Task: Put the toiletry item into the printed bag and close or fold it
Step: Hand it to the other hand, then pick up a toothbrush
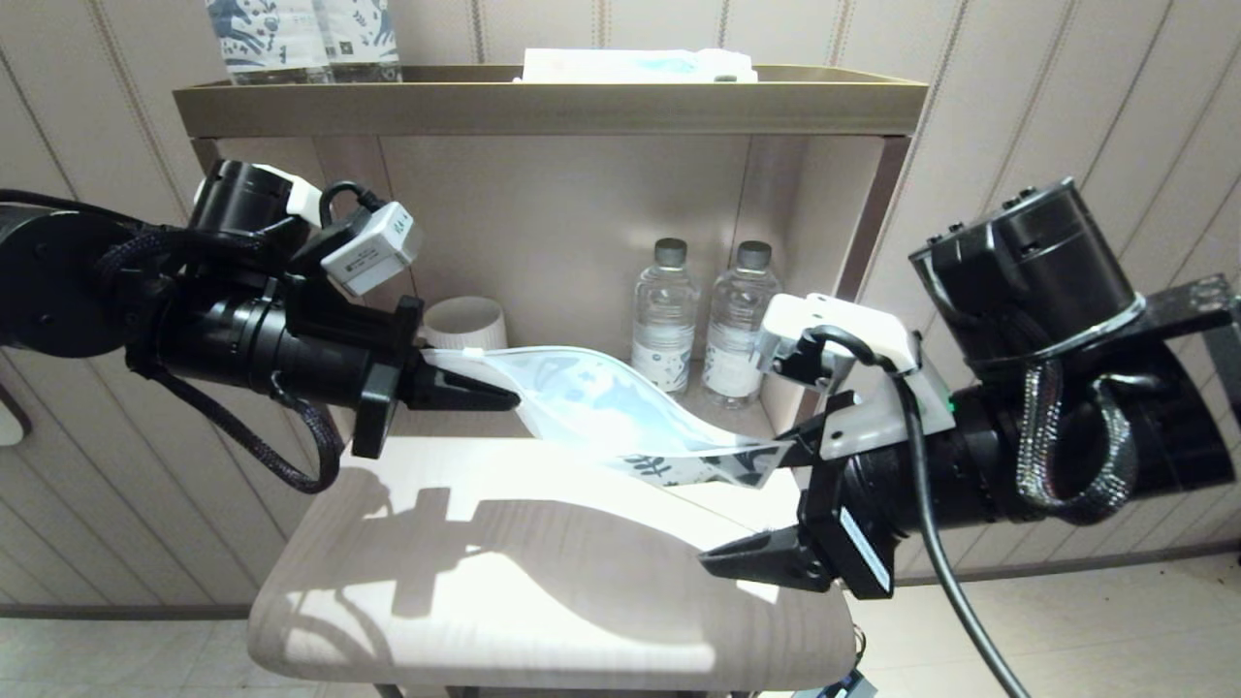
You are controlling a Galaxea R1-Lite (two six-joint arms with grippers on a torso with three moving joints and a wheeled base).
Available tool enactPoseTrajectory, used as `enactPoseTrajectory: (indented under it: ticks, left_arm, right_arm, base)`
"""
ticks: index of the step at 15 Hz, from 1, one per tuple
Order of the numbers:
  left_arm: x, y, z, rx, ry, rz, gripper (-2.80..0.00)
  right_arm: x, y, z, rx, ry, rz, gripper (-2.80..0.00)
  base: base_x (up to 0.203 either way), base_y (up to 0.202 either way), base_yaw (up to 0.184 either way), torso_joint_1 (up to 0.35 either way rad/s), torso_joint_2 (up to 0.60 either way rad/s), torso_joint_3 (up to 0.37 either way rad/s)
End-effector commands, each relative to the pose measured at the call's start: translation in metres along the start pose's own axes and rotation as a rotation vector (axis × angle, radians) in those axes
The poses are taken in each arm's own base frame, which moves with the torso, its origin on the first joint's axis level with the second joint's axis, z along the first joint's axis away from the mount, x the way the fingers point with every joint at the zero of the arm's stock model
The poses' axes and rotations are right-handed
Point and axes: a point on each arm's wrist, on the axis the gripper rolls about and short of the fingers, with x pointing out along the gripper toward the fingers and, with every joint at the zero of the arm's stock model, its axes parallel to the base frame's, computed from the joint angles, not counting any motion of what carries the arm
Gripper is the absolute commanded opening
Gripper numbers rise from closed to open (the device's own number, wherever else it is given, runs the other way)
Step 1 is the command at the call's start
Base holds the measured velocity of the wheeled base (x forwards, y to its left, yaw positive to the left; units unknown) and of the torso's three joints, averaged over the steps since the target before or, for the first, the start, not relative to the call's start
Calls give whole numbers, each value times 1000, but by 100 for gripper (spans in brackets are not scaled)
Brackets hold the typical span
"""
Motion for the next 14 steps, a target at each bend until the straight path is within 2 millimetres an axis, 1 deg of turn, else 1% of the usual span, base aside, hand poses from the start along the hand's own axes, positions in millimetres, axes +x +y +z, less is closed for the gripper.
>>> enactPoseTrajectory:
  ticks: [1,3,7,11,14]
  left_arm:
    - [-4,10,-3,-6,-1,22,-280]
    - [-4,20,-6,-23,3,37,-280]
    - [-3,23,-8,-26,10,46,-280]
    - [-3,24,-9,-28,10,48,-280]
    - [-5,26,-9,-28,9,54,-280]
  right_arm:
    - [-5,3,-7,2,7,0,0]
    - [0,3,-14,11,39,6,0]
    - [19,-1,-26,34,97,23,0]
    - [55,-10,-38,36,124,27,0]
    - [79,-25,-41,55,141,10,0]
  base:
    - [0,0,0,0,0,0]
    - [0,0,0,0,0,0]
    - [0,0,0,0,0,0]
    - [0,0,0,0,0,0]
    - [0,0,0,0,0,0]
